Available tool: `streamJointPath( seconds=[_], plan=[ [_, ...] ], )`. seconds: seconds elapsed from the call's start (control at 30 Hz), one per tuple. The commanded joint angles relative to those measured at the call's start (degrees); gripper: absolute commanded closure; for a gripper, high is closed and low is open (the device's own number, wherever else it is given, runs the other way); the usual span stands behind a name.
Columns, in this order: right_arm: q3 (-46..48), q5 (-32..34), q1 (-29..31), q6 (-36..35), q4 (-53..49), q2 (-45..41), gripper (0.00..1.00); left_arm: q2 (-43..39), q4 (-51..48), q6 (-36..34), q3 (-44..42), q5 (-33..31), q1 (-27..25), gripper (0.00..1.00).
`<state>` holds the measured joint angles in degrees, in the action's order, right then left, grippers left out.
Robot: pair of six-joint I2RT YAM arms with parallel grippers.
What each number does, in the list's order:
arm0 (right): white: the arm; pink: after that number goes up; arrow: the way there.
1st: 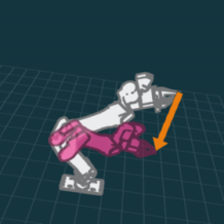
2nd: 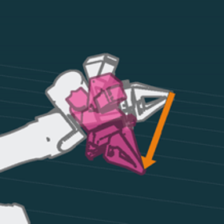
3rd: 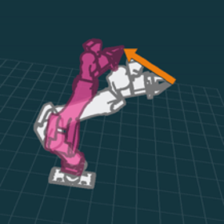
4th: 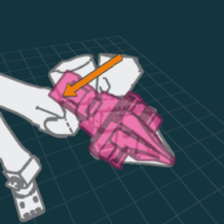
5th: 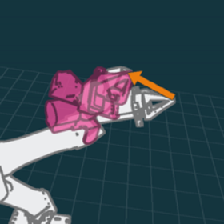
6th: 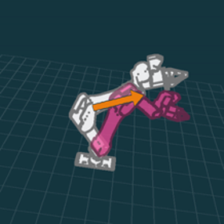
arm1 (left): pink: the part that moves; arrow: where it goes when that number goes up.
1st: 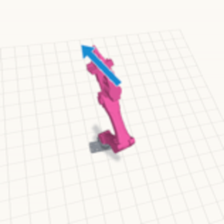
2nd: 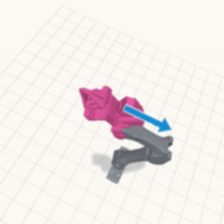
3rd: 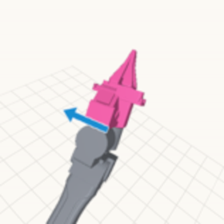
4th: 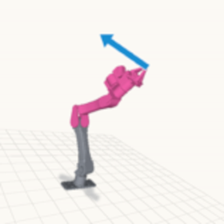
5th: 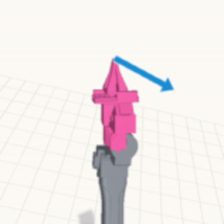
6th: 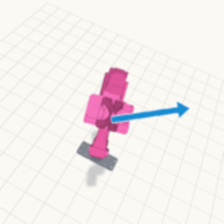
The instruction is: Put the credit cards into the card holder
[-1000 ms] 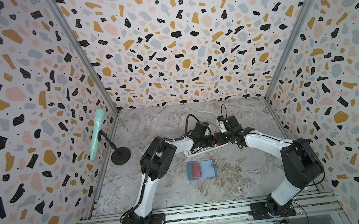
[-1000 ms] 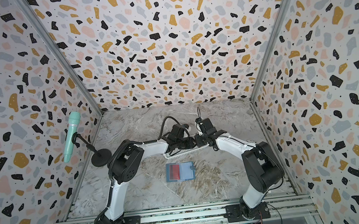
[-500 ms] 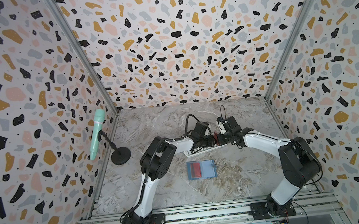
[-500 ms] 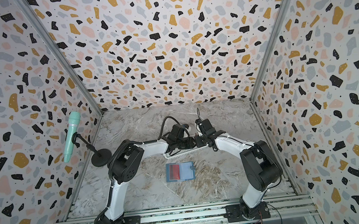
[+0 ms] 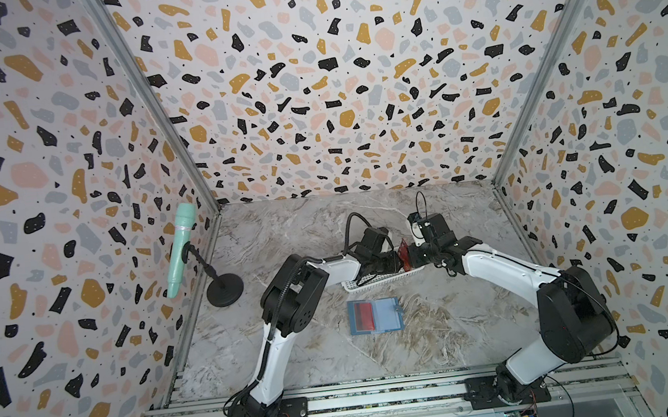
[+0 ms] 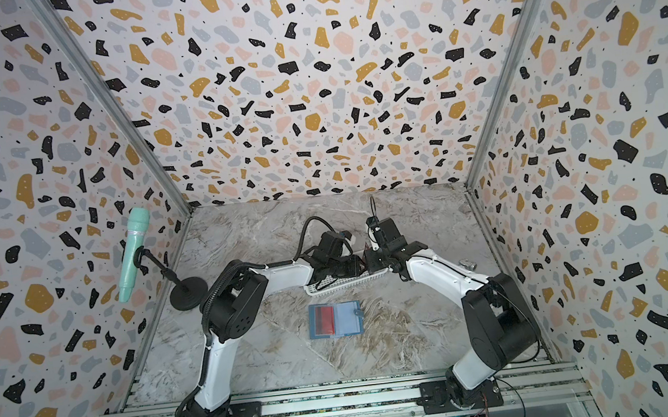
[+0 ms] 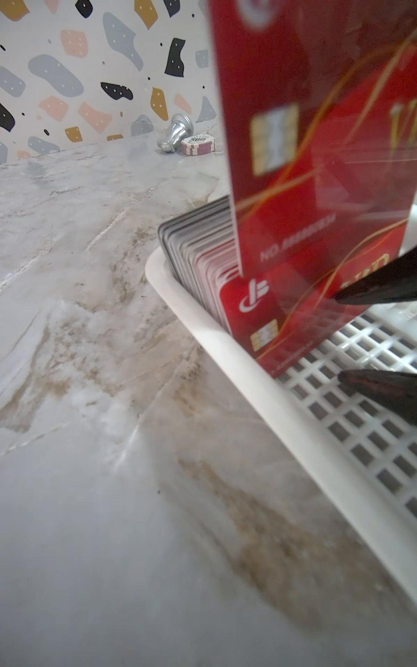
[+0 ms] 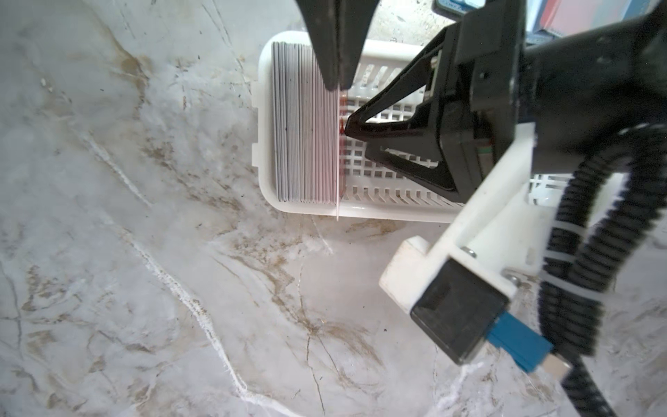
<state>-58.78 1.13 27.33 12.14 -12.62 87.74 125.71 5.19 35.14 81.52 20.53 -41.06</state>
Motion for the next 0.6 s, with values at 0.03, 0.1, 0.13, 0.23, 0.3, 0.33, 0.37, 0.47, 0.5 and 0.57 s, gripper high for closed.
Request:
streamJointPath(
  seconds=[0.03, 0.1, 0.13, 0.23, 0.3, 0.33, 0.37, 0.47, 0.5, 0.57],
  plan=[
    [-0.71, 0.49, 0.00, 1.10, -3.00, -4.52, 1.00, -1.41, -1.34, -0.86, -0.83, -0.97, -0.51, 0.67],
    [0.44, -0.51, 0.00, 1.84, -2.98, -6.76, 1.00, -3.22, -1.05, -0.99, -1.93, -1.60, -0.51, 0.67],
    [1.04, -1.06, 0.00, 2.26, -2.97, -7.88, 1.00, -4.04, -1.34, -1.16, -2.23, -1.98, -0.51, 0.67],
    [3.15, -2.45, 0.00, 3.65, -2.81, -12.15, 1.00, -7.45, -1.15, -1.38, -4.00, -2.35, -0.47, 0.67],
    [4.37, -3.66, 0.00, 4.56, -2.95, -14.81, 1.00, -10.19, -0.53, -1.54, -5.85, -2.19, -0.44, 0.66],
    [5.08, -4.47, 0.00, 5.21, -2.90, -16.18, 1.00, -11.96, 0.51, -1.24, -7.39, -2.01, -0.47, 0.65],
    [5.71, -5.25, 0.00, 5.80, -2.72, -17.44, 1.00, -13.66, 2.10, -0.76, -9.20, -1.80, -0.47, 0.64],
    [7.87, -8.46, -0.04, 7.89, -1.85, -21.38, 1.00, -20.18, 8.74, 2.06, -16.34, -0.59, -0.51, 0.62],
    [8.66, -9.71, 0.00, 8.82, -1.33, -22.78, 1.00, -22.58, 12.81, 3.27, -18.82, 0.03, -0.51, 0.62],
    [10.11, -11.87, -0.10, 10.70, 0.04, -25.09, 1.00, -26.90, 19.38, 5.73, -24.04, 1.48, -0.44, 0.61]
  ],
)
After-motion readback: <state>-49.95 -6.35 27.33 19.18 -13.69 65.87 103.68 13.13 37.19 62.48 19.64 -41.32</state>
